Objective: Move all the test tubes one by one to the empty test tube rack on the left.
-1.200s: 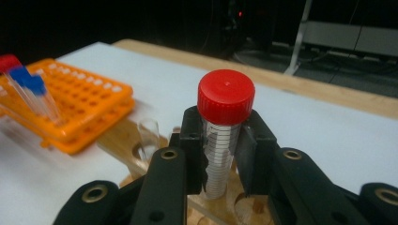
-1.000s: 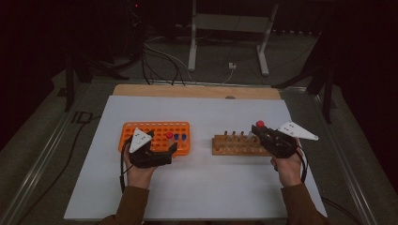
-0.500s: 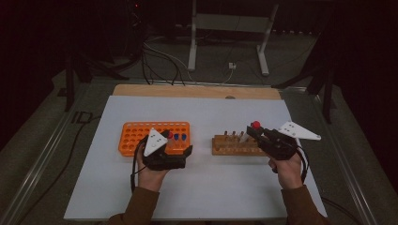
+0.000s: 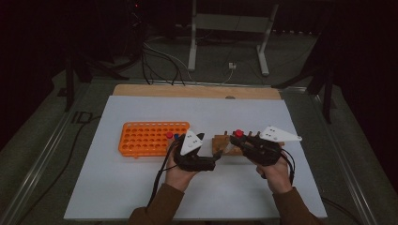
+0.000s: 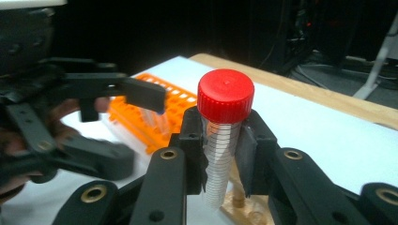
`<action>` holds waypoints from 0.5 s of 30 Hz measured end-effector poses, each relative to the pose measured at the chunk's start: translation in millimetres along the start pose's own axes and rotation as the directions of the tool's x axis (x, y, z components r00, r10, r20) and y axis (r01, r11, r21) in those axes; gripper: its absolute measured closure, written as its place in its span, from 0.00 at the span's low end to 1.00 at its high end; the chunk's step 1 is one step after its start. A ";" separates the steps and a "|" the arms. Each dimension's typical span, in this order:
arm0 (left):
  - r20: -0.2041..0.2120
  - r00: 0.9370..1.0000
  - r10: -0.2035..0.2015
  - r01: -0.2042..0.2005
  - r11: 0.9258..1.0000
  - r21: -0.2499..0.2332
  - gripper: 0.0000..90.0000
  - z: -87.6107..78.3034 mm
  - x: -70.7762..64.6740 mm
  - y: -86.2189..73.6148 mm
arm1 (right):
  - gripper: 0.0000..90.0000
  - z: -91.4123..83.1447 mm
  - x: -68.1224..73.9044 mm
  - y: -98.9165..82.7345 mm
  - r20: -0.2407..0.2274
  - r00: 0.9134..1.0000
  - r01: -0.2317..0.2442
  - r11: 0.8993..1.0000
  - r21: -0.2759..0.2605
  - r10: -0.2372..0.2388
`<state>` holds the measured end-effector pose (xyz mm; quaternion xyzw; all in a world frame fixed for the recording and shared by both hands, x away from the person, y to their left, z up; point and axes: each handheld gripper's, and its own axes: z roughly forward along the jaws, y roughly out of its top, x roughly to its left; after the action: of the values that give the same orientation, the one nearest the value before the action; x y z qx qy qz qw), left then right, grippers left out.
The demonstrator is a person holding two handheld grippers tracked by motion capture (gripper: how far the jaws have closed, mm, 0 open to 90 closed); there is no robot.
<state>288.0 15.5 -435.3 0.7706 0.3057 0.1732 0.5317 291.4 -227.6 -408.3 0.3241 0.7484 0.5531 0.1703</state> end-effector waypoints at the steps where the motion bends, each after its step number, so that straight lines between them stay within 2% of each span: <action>1: -0.003 1.000 0.004 -0.004 1.000 0.007 0.20 2.9 -1.3 0.1 | 0.83 1.1 2.0 -0.1 -0.008 1.000 0.002 1.000 0.005 -0.002; 6: 0.015 1.000 0.002 -0.002 1.000 0.013 0.30 9.1 -2.1 -0.4 | 0.83 2.3 7.9 1.0 -0.045 0.999 0.027 1.000 0.013 -0.026; 10: 0.077 0.997 0.022 -0.023 1.000 0.009 0.43 9.4 -3.4 -1.2 | 0.83 4.0 8.8 0.3 -0.077 0.997 0.021 1.000 0.020 -0.020; 15: 0.133 0.990 0.047 -0.050 0.999 0.014 0.61 11.5 -6.4 -2.4 | 0.83 6.7 11.9 -0.7 -0.109 0.994 0.033 0.999 0.035 -0.029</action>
<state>289.3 3.7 -441.4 0.7922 0.2523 0.1318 0.5397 286.6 -214.9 -409.9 0.2848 0.7716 0.5533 0.1320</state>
